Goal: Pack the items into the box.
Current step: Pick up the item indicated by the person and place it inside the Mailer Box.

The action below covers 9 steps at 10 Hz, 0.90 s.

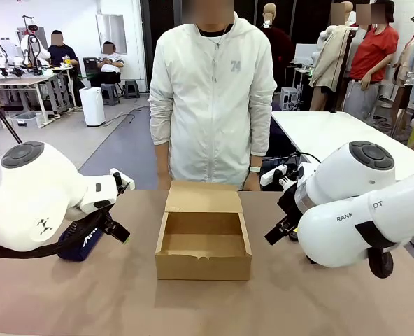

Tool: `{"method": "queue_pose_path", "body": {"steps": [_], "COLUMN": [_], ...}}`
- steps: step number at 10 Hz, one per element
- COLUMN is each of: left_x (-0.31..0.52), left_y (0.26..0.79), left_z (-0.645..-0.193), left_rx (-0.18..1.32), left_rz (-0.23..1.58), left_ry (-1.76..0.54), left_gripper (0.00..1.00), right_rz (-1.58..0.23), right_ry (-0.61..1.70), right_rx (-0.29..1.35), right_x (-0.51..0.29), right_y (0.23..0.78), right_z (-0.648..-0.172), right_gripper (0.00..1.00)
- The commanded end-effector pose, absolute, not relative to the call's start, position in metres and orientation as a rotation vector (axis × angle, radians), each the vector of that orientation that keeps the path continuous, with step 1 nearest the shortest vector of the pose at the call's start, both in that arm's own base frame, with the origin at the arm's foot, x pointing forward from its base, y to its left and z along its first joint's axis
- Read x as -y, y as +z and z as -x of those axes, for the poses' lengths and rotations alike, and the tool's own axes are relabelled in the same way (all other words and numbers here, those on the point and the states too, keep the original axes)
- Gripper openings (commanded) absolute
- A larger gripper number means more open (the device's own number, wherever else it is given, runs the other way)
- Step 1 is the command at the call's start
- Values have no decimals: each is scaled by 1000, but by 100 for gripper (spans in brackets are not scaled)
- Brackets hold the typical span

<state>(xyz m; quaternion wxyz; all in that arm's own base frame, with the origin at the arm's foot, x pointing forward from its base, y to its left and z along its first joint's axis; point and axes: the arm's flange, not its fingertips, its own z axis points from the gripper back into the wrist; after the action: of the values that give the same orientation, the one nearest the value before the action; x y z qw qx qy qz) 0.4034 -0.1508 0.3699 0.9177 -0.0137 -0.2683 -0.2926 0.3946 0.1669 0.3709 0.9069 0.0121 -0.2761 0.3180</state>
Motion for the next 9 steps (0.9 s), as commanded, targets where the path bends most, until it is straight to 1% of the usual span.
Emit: {"method": "queue_pose_path", "body": {"steps": [1, 2, 3, 4, 5, 6, 8, 9], "left_x": [151, 151, 149, 150, 134, 102, 30, -21], "left_y": [370, 370, 393, 435, 462, 489, 514, 514], "left_z": [-403, -403, -405, -407, -404, -396, -377, -358], "left_rx": [552, 552, 431, 257, 237, 224, 342, 407], "left_rz": [28, 28, 112, 310, 465, 649, 949, 1099], "left_ry": [-602, -602, -602, -297, -187, -165, -17, 84], "left_gripper": [100, 100, 100, 100, 100, 100, 100, 100], "right_rz": [-25, -195, -315, -481, -669, -793, -991, -1080], "right_ry": [656, 686, 602, 347, 220, 148, 43, -74], "right_rx": [570, 543, 449, 405, 348, 286, 230, 244], "right_x": [-167, -164, -151, -135, -112, -87, -18, 25], "right_y": [371, 387, 413, 451, 480, 500, 509, 503], "right_z": [-395, -400, -404, -405, -402, -392, -384, -373], "right_gripper": [100, 100, 100, 100, 100, 100, 100, 100]}}
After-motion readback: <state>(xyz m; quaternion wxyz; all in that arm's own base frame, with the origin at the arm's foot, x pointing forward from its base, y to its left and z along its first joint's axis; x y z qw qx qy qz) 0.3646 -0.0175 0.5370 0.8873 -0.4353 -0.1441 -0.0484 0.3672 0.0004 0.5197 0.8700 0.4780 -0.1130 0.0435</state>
